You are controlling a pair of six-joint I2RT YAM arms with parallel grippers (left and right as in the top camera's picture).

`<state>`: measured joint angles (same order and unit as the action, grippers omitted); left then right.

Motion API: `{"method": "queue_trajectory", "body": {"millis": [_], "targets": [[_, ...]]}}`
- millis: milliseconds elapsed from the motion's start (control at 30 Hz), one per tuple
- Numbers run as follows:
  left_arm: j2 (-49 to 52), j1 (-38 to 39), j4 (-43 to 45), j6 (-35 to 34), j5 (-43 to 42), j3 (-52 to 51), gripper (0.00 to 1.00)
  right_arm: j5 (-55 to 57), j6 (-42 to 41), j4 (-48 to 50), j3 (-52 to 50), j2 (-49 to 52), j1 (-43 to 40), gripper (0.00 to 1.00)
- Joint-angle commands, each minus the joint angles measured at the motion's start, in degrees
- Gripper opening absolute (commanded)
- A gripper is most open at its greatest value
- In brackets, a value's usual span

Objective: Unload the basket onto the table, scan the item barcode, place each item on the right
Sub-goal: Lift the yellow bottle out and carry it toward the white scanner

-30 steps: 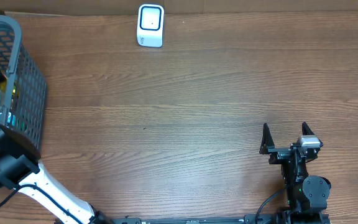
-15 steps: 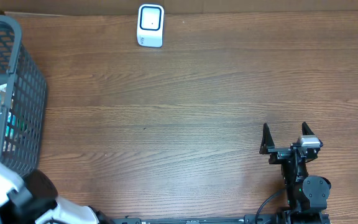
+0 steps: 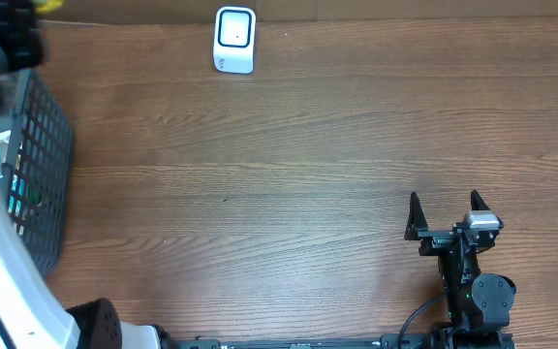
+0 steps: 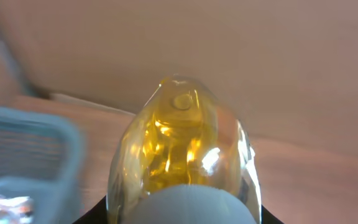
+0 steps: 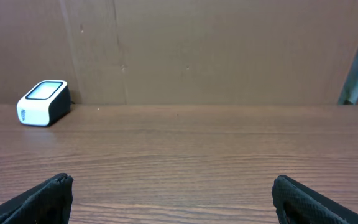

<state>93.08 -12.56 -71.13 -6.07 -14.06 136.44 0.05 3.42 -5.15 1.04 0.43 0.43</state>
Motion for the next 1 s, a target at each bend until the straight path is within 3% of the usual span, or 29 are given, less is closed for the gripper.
{"method": "queue_trajectory", "body": {"millis": [0,400,600,967], "targets": [[-1.36,8.76,-2.21,-0.13,3.52,1.01,0.38,0.24,0.28,0.33,-0.59,-0.26,0.26,1.0],[8.66,33.9,-10.84,1.11,9.27,0.94,0.36,0.24,0.28,0.35,-0.59,-0.26,0.26,1.0],[17.35,40.87,-12.96,14.71,9.62,0.94,0.36,0.26,0.28,0.35,-0.59,-0.26,0.26,1.0],[30.69,47.06,-17.57,36.37,6.54,0.92,0.36,0.26,0.28,0.35,-0.59,-0.26,0.26,1.0]]}}
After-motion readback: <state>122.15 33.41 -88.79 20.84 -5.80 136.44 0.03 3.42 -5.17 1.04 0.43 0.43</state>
